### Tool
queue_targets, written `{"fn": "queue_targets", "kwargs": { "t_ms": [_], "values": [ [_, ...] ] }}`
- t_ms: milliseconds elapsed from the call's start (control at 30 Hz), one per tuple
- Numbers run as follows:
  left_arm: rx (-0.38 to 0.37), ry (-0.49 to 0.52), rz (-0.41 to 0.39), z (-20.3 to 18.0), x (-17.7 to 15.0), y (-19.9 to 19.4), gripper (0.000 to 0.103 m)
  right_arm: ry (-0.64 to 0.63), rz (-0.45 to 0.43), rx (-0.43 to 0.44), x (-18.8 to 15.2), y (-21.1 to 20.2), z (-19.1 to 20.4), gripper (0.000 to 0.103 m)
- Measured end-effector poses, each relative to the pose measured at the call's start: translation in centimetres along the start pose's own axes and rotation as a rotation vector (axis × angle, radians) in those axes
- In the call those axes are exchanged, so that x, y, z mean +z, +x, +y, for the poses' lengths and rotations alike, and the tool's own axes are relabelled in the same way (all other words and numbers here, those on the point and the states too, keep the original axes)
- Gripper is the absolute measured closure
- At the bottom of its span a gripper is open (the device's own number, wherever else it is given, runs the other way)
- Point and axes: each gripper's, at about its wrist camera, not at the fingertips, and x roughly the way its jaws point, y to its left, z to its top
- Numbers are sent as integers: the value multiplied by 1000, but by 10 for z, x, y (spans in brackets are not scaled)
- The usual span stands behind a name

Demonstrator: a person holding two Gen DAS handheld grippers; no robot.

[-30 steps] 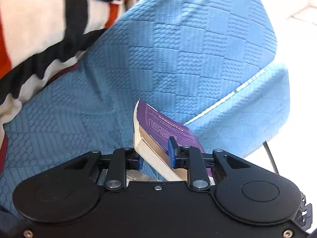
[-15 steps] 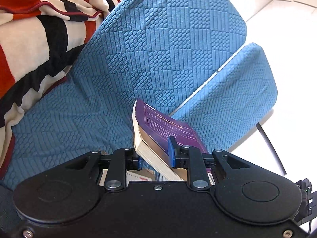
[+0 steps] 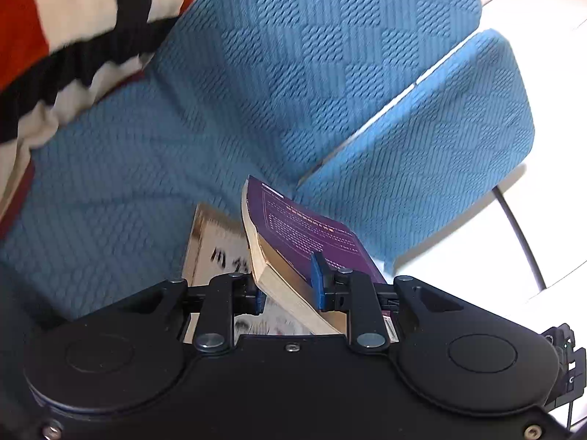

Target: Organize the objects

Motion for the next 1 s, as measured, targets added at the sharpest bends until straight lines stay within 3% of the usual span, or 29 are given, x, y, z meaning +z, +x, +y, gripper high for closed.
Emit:
{"fn": "queue_targets", "kwargs": {
  "t_ms": [200,700,833,1000],
  "values": [
    [43,-29,86,11,-18,9,80,48,51,-50,-7,0,-24,84],
    [62,-33,169,17,-34,14,81,121,87,-138,-25,-4,-54,82],
    [60,-20,214,16,-36,15,80,130,103,-188,-27,-5,-58,76],
    [168,78,256,12,-41,14,57,54,107,-321,-29,-11,-52,75]
  ]
}}
